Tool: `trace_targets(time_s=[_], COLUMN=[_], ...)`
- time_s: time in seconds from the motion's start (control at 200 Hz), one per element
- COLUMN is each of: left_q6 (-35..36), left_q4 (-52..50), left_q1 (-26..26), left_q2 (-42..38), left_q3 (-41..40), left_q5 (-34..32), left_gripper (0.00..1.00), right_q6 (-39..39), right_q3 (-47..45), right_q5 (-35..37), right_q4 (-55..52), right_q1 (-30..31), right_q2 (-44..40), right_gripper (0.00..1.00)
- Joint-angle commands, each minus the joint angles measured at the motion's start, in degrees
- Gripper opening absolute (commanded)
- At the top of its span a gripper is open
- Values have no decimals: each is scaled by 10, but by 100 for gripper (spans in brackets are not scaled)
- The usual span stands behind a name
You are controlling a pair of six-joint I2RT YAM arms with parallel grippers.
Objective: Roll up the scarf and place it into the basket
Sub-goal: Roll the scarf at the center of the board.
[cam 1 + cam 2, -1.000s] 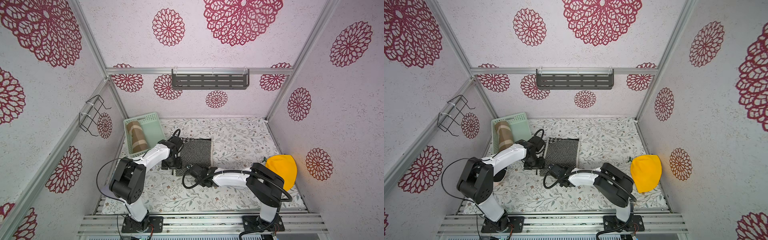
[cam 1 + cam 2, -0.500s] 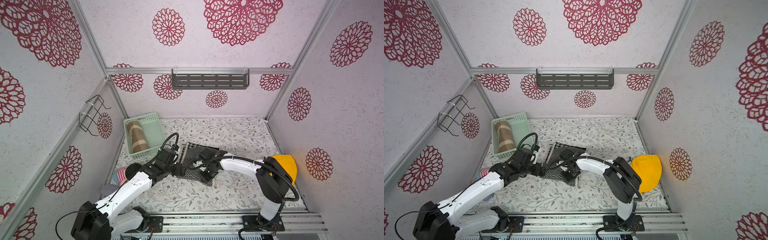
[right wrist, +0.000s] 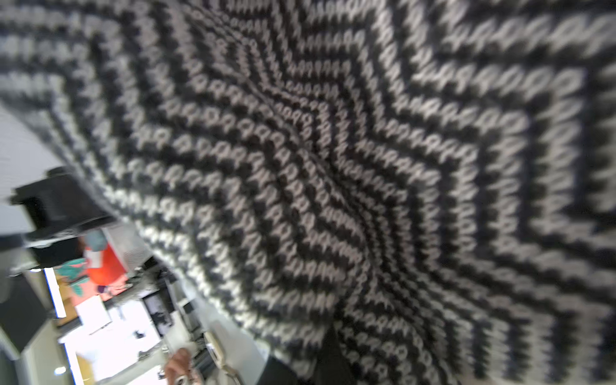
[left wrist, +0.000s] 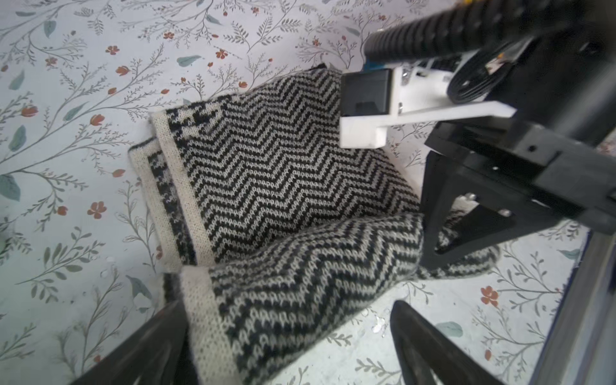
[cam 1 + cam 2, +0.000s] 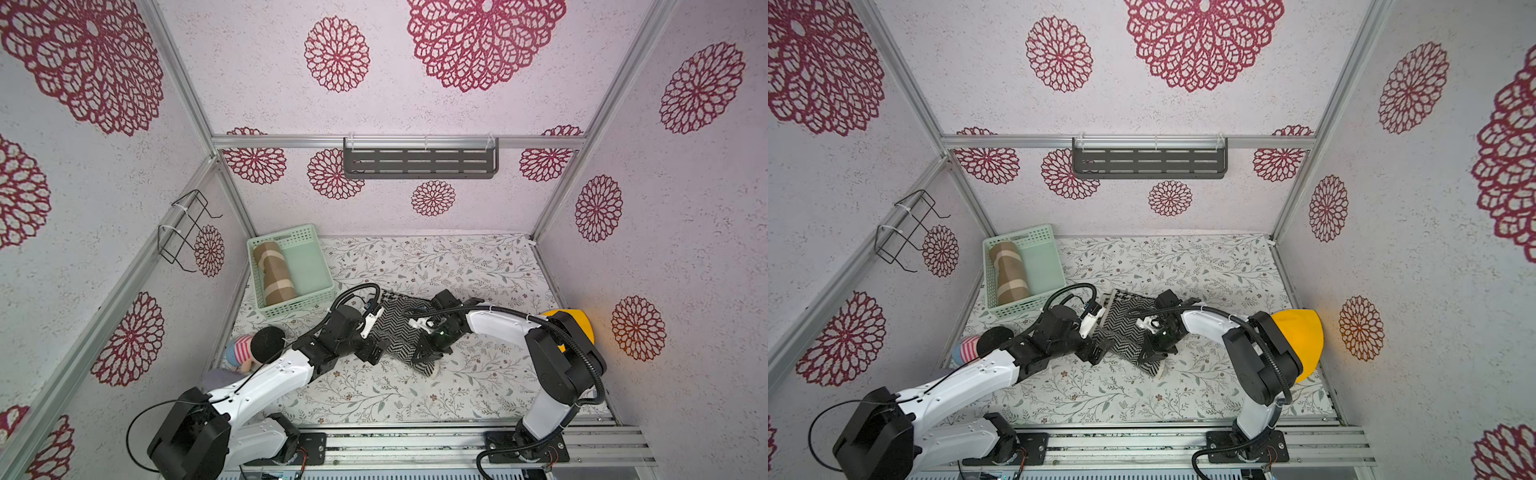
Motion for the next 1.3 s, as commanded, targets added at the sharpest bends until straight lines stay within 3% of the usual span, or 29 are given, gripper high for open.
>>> trace_targets(time_s=[0.0, 0.16, 0.225, 0.335, 0.575, 0.746, 0.886, 1.076, 1.296], left_q6=[33, 38, 26, 8, -35, -67, -84, -71, -48], left_q4=[-28, -87, -106, -132, -258, -365, -400, -441, -472], left_q1=[1, 16, 29, 47, 70, 86, 89, 91, 93], left_q2=[41, 103, 126, 164, 276, 359, 392, 436, 466], left_q3=[31, 86, 104, 132, 240, 320, 358, 403, 441], left_q5=[-45, -46, -37, -40, -64, -53, -20, -13, -12], left_gripper=[100, 87, 68, 46, 3, 0, 0, 0, 0], right_q6=[23, 28, 37, 48, 54, 57, 45, -18, -63], right_q3=[6, 9, 5, 2, 16, 13, -21, -91, -136], right_q5=[-61, -77, -88, -97, -70, 15, 178, 449, 592], right_q4=[20, 32, 48, 66, 72, 79, 106, 149, 204], right_q1=[-12, -20, -22, -25, -33, -32, -7, 133, 226], right_q2=[2, 13, 18, 30, 30, -15, -112, -230, -218], right_gripper=[0, 0, 0, 6, 30, 46, 59, 78, 80])
